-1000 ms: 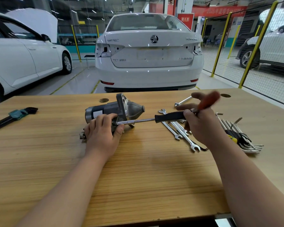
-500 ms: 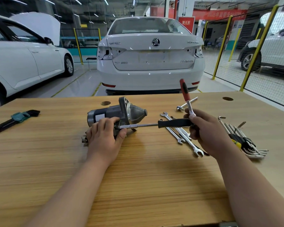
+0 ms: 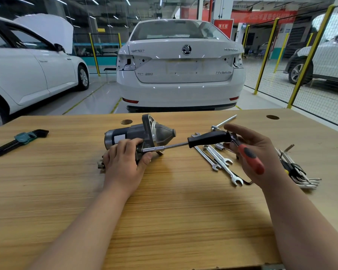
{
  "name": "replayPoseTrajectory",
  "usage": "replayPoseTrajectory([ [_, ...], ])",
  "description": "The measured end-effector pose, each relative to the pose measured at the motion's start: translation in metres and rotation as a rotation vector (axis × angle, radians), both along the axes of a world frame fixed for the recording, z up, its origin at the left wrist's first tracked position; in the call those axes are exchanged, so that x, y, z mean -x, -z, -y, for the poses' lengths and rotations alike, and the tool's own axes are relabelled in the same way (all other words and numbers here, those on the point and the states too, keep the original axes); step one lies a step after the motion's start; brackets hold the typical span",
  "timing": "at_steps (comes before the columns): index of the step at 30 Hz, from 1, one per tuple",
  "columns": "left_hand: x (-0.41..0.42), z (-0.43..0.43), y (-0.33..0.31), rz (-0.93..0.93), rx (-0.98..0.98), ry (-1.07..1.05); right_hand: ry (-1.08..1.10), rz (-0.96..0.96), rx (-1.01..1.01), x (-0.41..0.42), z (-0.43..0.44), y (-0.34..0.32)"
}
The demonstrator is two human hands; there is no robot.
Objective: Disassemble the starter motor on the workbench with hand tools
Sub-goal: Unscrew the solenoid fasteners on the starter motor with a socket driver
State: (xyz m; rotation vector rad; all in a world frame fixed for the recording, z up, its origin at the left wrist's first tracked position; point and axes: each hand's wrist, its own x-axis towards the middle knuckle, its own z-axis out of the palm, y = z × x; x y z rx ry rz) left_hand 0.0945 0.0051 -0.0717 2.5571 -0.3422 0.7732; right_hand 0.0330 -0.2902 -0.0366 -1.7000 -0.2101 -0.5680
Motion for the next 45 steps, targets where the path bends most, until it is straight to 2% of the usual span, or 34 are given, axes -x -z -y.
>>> replayPoseTrajectory([
  [6, 0.003, 0.001, -0.002, -0.005, 0.019, 0.006, -0.074, 0.021, -0.114, 0.004, -0.001, -0.005],
  [14, 0.002, 0.002, -0.003, -0.019, 0.049, -0.008, -0.035, 0.018, -0.091, 0.006, 0.0, -0.004],
  [18, 0.002, 0.002, -0.003, -0.026, 0.056, 0.0, 0.035, -0.016, -0.154, 0.002, -0.001, -0.003],
  [24, 0.002, 0.001, -0.001, -0.022, 0.059, 0.01, 0.184, -0.027, -0.073, 0.0, -0.01, -0.001],
  [29, -0.001, 0.001, -0.001, -0.012, 0.057, 0.012, 0.245, -0.143, -0.132, -0.003, -0.018, -0.001],
  [35, -0.003, 0.0, 0.005, -0.034, 0.008, -0.017, 0.125, -0.1, -0.231, -0.001, -0.02, -0.003],
  [42, -0.003, 0.003, 0.006, -0.034, 0.03, -0.239, -0.112, -0.053, -0.435, -0.002, -0.019, -0.005],
  [45, -0.004, 0.001, 0.006, -0.084, 0.047, -0.245, -0.172, -0.06, -0.484, -0.006, -0.016, -0.002],
])
